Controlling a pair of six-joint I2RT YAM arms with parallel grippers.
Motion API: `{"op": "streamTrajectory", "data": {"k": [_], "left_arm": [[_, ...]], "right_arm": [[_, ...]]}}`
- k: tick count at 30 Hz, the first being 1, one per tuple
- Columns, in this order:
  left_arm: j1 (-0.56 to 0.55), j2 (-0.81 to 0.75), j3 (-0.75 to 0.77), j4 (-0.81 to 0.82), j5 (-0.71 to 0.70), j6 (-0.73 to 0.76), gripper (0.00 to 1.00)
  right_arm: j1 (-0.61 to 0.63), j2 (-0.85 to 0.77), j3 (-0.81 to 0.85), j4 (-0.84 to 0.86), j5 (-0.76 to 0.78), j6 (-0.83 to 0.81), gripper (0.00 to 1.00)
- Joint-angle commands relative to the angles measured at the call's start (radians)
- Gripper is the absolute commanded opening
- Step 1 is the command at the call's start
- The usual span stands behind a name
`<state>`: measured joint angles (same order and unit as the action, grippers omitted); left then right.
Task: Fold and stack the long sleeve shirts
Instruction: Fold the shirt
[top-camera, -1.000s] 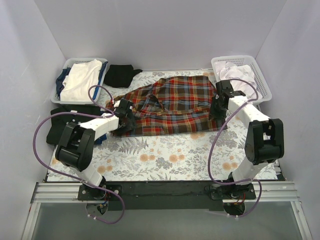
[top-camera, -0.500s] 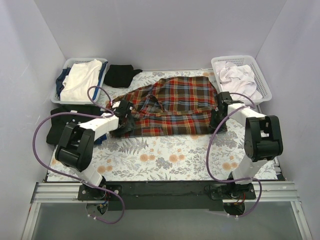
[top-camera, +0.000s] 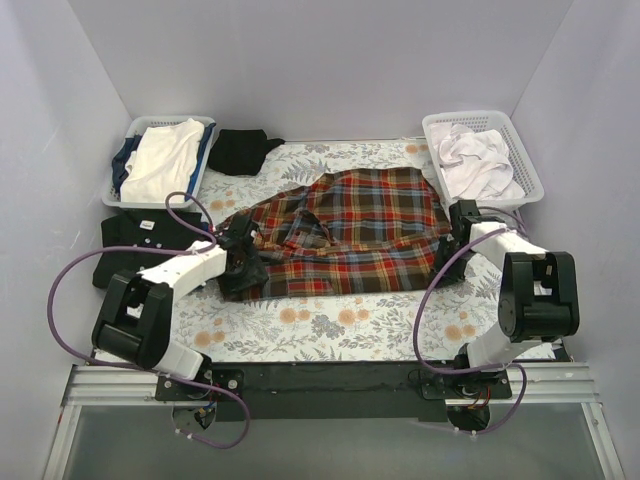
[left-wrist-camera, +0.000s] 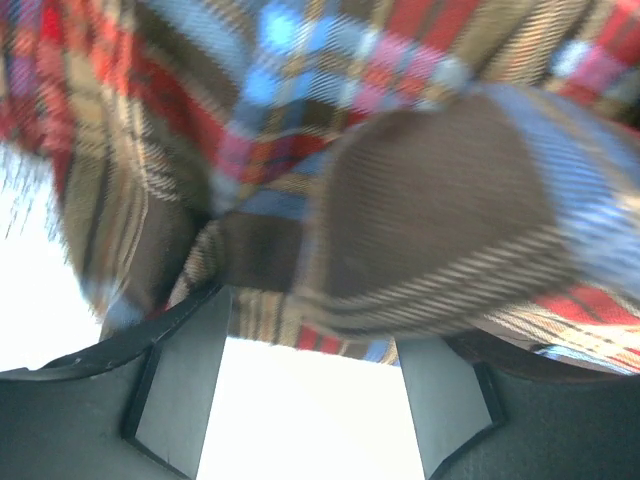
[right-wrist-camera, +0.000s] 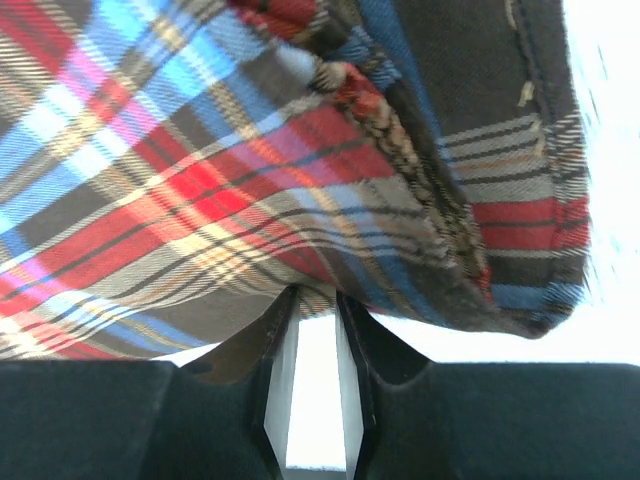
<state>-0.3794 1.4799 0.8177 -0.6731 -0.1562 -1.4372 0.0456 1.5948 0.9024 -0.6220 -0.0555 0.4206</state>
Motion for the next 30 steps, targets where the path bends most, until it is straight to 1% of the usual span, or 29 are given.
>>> {"op": "streamTrajectory", "data": {"k": [1,2,4,5,6,7,8,9,10,11,13,14,16,17,18,20,22,27,30], "left_arm": [[0.004,-0.102,-0.011,-0.138,0.015,-0.006,0.65],[0.004,-0.118,0.001,-0.16,0.001,-0.005,0.66],[0.004,-0.156,0.064,-0.177,-0.012,0.015,0.67],[0.004,-0.164,0.092,-0.193,-0.016,0.02,0.67],[0.004,-0.174,0.115,-0.2,-0.025,0.03,0.68],[0.004,-0.175,0.164,-0.204,-0.019,0.035,0.69],[0.004,-0.175,0.182,-0.212,-0.019,0.037,0.69],[0.004,-0.175,0.199,-0.214,-0.022,0.035,0.69],[0.004,-0.175,0.221,-0.214,-0.025,0.035,0.69],[0.004,-0.173,0.225,-0.209,-0.029,0.032,0.7],[0.004,-0.167,0.232,-0.197,-0.037,0.023,0.7],[0.004,-0.162,0.233,-0.186,-0.039,0.02,0.71],[0.007,-0.153,0.236,-0.183,-0.045,0.003,0.72],[0.008,-0.144,0.236,-0.175,-0.045,-0.002,0.72],[0.017,-0.141,0.236,-0.171,-0.042,-0.005,0.73],[0.027,-0.142,0.23,-0.148,-0.022,-0.008,0.73],[0.049,-0.142,0.225,-0.137,-0.01,-0.009,0.73],[0.092,-0.145,0.224,-0.117,0.023,0.004,0.73],[0.102,-0.151,0.216,-0.118,0.03,0.011,0.74]], "right_arm": [[-0.01,-0.106,-0.011,-0.203,0.091,0.006,0.29],[-0.004,-0.13,0.01,-0.214,0.091,0.006,0.29],[0.023,-0.182,0.114,-0.228,0.121,-0.011,0.31],[0.074,-0.19,0.162,-0.228,0.121,-0.037,0.33],[0.104,-0.191,0.25,-0.228,0.141,-0.063,0.34],[0.132,-0.173,0.301,-0.228,0.141,-0.078,0.36],[0.186,-0.156,0.343,-0.222,0.128,-0.095,0.43],[0.213,-0.135,0.38,-0.214,0.115,-0.112,0.45],[0.243,-0.081,0.457,-0.2,0.123,-0.141,0.5],[0.302,-0.052,0.487,-0.187,0.126,-0.161,0.53],[0.351,0.038,0.586,-0.147,0.126,-0.218,0.57],[0.393,0.068,0.621,-0.127,0.108,-0.248,0.59],[0.427,0.155,0.714,-0.093,0.062,-0.285,0.63],[0.459,0.181,0.742,-0.084,0.062,-0.324,0.64],[0.473,0.227,0.763,-0.061,0.013,-0.341,0.64],[0.506,0.266,0.814,-0.035,-0.016,-0.373,0.67],[0.52,0.327,0.852,-0.022,-0.079,-0.381,0.67],[0.565,0.438,0.94,-0.008,-0.112,-0.385,0.67],[0.585,0.507,0.952,0.008,-0.15,-0.381,0.66]]}}
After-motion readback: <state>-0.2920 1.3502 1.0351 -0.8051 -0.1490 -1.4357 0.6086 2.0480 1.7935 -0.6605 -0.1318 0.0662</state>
